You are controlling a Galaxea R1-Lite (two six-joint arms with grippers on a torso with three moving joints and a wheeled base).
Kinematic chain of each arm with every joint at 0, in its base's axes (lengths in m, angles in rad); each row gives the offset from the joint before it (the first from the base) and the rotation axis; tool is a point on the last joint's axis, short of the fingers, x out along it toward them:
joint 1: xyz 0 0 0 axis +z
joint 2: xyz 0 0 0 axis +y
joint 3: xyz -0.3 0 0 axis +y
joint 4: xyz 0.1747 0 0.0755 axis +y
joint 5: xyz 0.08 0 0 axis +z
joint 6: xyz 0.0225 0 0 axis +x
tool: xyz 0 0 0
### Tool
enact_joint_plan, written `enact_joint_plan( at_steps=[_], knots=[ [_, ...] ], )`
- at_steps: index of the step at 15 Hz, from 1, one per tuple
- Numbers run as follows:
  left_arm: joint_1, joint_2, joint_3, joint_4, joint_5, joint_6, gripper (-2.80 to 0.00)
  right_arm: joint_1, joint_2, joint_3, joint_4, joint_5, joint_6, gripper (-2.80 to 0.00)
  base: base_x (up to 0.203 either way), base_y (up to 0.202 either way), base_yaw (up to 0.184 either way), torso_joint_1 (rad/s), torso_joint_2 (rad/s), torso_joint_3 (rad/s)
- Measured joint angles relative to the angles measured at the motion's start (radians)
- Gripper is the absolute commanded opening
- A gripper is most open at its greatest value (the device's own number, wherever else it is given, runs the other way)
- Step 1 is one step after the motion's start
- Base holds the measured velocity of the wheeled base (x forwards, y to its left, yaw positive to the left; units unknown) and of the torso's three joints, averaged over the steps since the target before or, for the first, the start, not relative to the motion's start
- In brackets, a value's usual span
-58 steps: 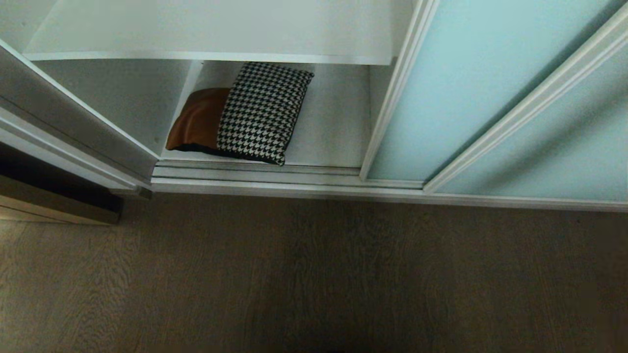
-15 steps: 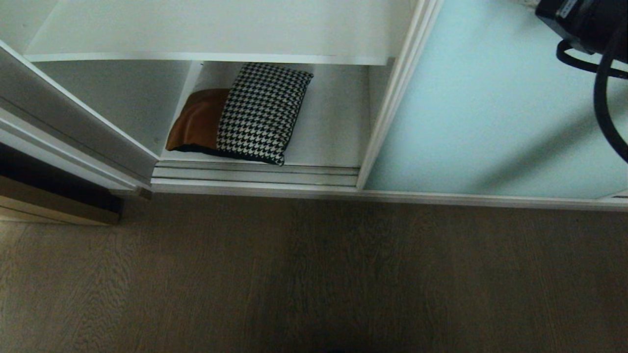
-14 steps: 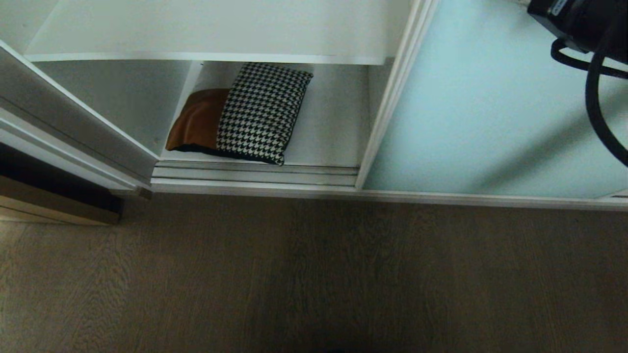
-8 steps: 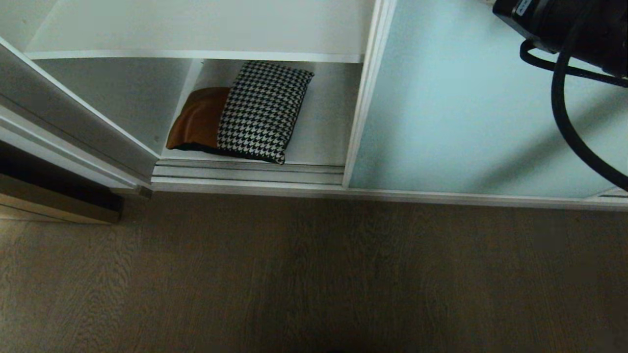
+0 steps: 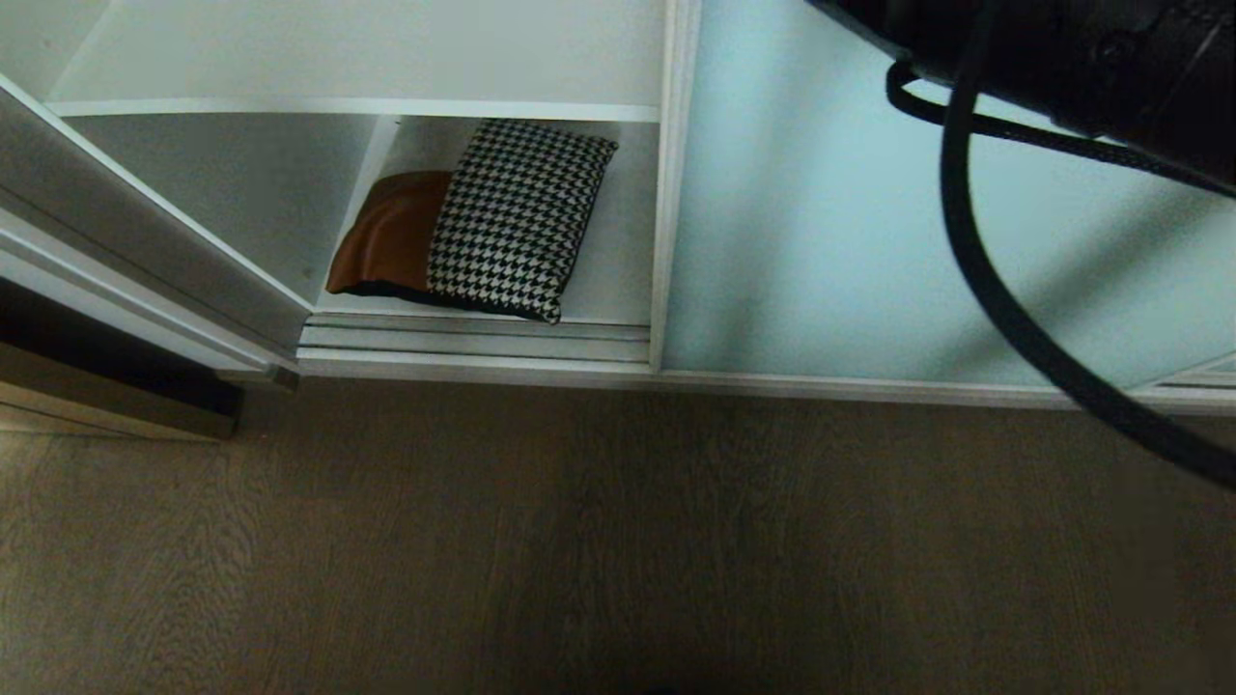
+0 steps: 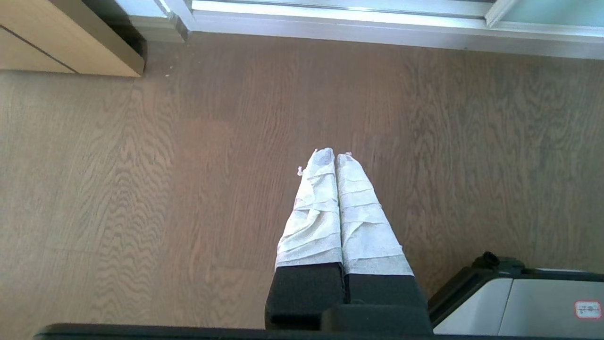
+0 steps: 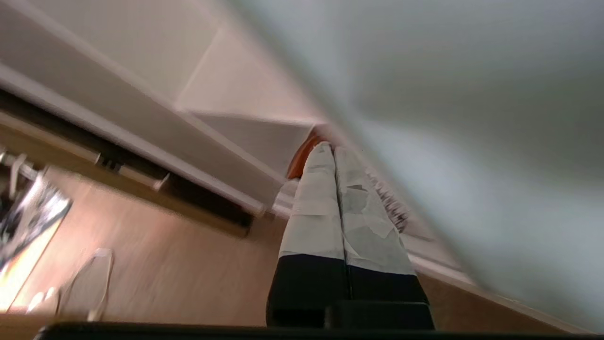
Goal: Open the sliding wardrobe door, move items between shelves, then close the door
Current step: Close the door
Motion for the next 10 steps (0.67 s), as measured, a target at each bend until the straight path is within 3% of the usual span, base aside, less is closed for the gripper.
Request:
enact_joint_plan(
  at_steps=[4,10],
  knots=[
    [0.0,0.0,0.0,0.0,0.0,0.0,-2.8,0.052,0.074,-0.035,0.0,0.0,-0.009,-2.8,0.0,0.0,0.0,0.0,0.0,0.0],
    [0.0,0.0,0.0,0.0,0.0,0.0,-2.8,0.06,0.127,-0.073,-0.003,-0.028,-0.009,-2.8,0.0,0.0,0.0,0.0,0.0,0.0]
  ],
)
